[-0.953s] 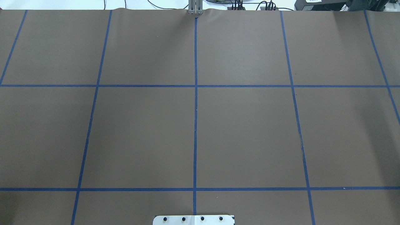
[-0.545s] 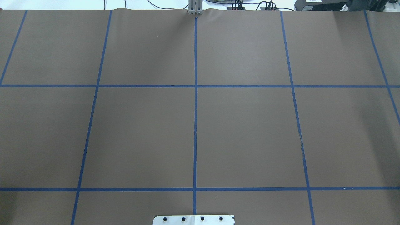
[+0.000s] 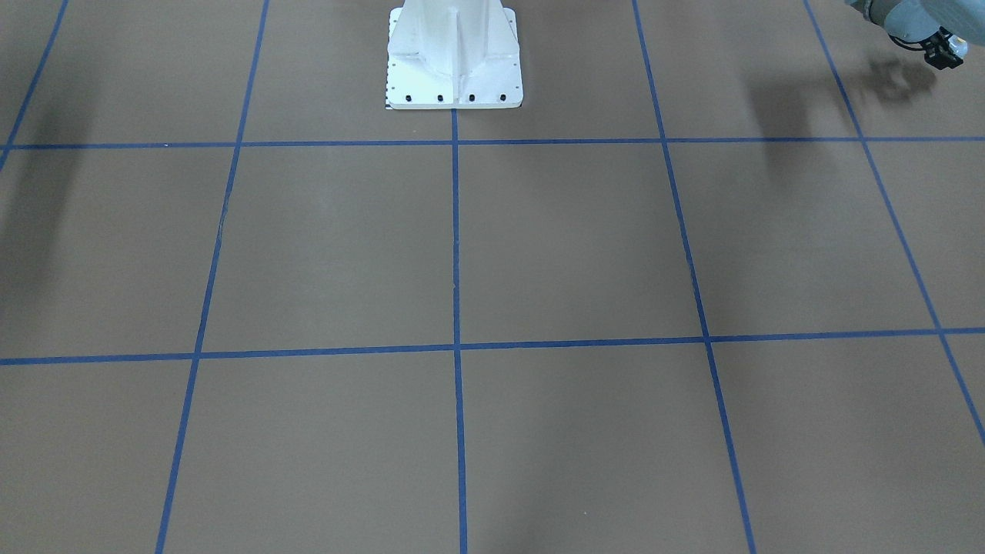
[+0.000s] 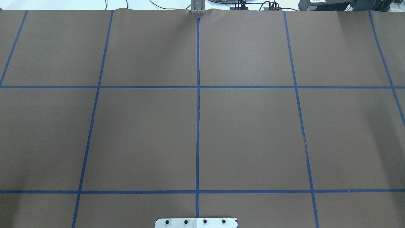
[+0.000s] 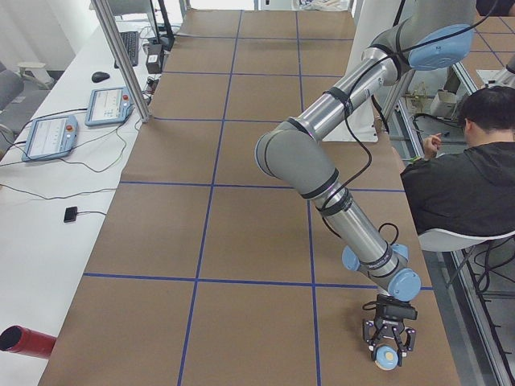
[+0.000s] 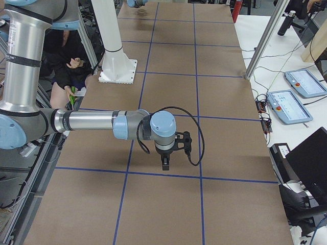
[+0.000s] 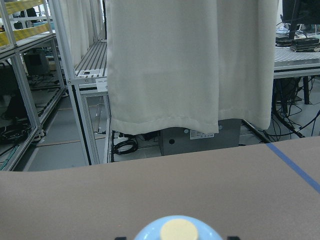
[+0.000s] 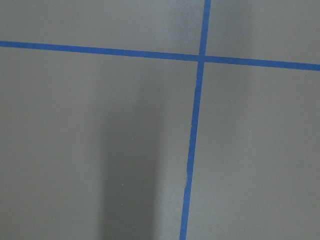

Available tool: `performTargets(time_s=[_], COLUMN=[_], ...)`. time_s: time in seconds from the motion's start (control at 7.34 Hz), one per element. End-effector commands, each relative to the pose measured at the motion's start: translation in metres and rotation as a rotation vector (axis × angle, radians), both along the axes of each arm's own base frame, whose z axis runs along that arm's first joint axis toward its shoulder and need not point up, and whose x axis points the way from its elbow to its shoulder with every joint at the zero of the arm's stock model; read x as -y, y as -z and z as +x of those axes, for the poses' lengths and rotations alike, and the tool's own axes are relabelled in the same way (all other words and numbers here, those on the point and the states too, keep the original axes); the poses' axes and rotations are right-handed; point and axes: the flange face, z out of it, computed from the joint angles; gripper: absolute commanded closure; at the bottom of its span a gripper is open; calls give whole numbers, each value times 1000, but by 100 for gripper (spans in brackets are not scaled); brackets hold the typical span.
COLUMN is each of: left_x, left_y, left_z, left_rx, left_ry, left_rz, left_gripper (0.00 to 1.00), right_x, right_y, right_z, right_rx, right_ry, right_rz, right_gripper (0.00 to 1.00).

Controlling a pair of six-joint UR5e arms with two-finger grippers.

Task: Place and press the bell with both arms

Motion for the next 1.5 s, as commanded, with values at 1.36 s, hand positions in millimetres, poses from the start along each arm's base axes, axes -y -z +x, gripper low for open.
performTargets(time_s=[1.36], left_x=[-8], left_y=[4], left_z=[-6], left_rx=[60], left_ry=[-21], left_rz=[-23], left_gripper=[100], right_x=[-2], right_y=[1], right_z=[0], right_rx=[0], right_ry=[1], right_rz=[4], right_gripper=[0])
